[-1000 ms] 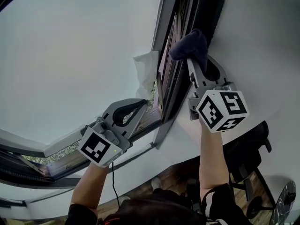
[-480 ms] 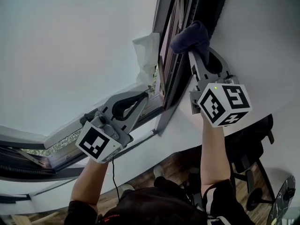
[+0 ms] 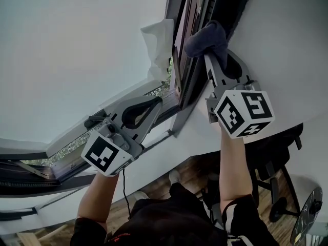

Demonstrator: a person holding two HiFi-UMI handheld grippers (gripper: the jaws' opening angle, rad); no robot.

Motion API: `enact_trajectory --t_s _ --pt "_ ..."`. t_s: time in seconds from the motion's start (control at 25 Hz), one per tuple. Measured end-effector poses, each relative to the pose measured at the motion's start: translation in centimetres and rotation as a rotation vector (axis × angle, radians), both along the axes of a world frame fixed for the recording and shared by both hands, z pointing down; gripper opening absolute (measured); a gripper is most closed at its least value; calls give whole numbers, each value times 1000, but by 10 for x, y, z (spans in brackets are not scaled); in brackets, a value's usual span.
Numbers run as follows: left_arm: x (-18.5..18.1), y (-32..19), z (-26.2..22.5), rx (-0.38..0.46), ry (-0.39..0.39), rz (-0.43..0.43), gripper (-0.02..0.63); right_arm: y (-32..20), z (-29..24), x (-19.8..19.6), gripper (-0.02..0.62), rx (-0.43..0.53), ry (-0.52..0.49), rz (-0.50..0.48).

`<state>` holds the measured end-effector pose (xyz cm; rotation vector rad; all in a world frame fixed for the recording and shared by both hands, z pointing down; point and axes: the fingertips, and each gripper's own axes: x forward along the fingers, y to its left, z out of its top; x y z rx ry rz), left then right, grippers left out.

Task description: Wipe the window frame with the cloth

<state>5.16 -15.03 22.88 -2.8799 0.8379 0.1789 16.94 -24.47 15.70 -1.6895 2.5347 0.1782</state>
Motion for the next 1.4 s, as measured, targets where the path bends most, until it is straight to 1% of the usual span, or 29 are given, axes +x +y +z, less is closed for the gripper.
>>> enact_trajectory --t_s 0.16,0.32,0.44,0.56,0.76,0.92,1.04,1.2,1.4 --pt "2 -1 12 -32 2 4 20 0 17 2 61 -26 0 1" --pt "3 -1 20 -30 6 8 20 0 32 2 61 -48 -4 3" --pt "4 -2 27 -44 5 10 20 -1 42 2 61 -63 -7 1" --pt "6 -3 36 -81 2 14 20 -2 54 2 60 -81 -8 3" --pt "7 -6 48 -80 14 18 20 -2 76 2 60 -115 -8 1" --pt "11 -7 61 -131 8 21 20 -4 91 2 60 -137 -11 -2" --pt "14 -9 69 -134 9 25 20 -4 106 3 60 -155 -21 -8" --pt "16 -10 84 -179 -4 27 20 -6 129 4 60 -186 -40 -15" --pt "17 -11 97 -203 -10 26 20 -7 146 4 60 -205 -47 -20"
